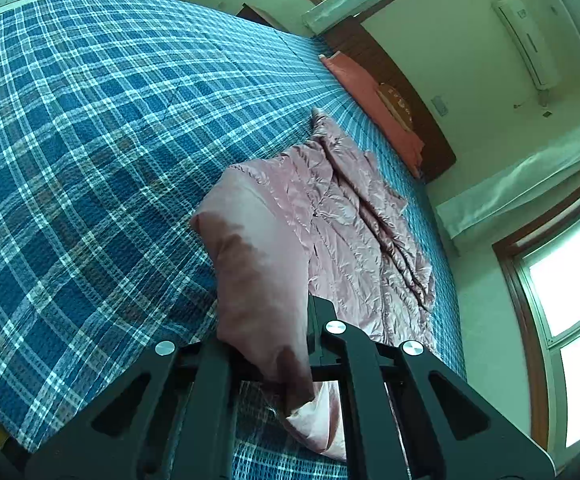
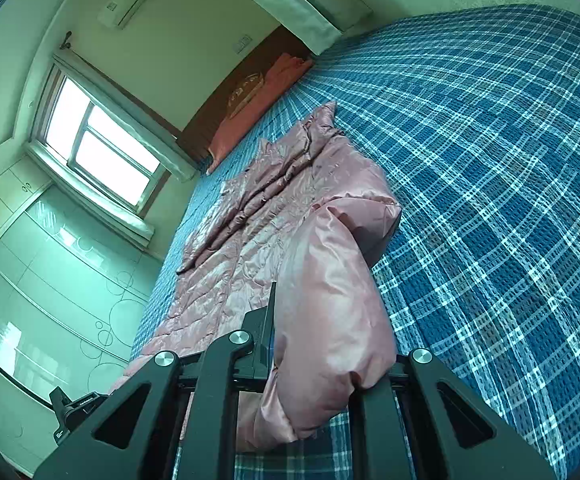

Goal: Fold large clothes

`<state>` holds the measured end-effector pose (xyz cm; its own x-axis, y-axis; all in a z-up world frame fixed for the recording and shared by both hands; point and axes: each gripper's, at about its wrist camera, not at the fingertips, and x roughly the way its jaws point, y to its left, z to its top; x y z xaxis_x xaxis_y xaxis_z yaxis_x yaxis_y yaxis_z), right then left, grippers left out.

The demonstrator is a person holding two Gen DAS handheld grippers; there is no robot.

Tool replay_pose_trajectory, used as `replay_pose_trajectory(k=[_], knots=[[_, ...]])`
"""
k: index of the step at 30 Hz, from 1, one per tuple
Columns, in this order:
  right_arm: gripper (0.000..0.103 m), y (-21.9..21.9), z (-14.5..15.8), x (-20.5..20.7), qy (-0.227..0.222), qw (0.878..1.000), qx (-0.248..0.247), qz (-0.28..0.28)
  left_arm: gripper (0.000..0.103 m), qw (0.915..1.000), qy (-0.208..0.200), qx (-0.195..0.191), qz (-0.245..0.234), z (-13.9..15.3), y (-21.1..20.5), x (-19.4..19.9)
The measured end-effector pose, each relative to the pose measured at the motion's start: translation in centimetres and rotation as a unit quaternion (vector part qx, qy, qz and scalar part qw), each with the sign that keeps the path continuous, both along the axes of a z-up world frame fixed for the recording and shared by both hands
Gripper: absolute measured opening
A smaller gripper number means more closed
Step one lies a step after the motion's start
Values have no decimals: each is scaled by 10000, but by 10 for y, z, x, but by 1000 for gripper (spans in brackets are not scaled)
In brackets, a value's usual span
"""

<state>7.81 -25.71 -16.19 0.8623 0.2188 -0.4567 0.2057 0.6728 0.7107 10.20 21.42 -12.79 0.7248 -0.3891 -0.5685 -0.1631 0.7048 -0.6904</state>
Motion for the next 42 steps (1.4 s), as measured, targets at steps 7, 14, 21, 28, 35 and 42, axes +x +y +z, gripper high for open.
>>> replay_pose_trajectory(k=[7, 14, 21, 28, 35, 42], knots=[[11, 3, 34, -32, -399, 9992, 63, 31, 5, 9992, -325, -182, -106, 32, 10, -25], [11, 8, 63, -27, -726, 9973, -61, 130, 5, 9973, -671, -197, -241, 62, 11, -28], [11, -12, 84, 44, -875, 9957, -209, 212, 5, 9964, -801, -59, -282, 84, -1, 37], [11, -42, 94, 159, -862, 9960, -123, 203, 5, 9960, -821, 269, -232, 99, -31, 152], [11, -71, 85, 287, -447, 9985, -312, 79, 5, 9944, -620, 830, -206, 77, -48, 277], [11, -92, 48, 399, 104, 9996, -262, 74, 5, 9896, -349, 1390, -122, 48, -78, 383]])
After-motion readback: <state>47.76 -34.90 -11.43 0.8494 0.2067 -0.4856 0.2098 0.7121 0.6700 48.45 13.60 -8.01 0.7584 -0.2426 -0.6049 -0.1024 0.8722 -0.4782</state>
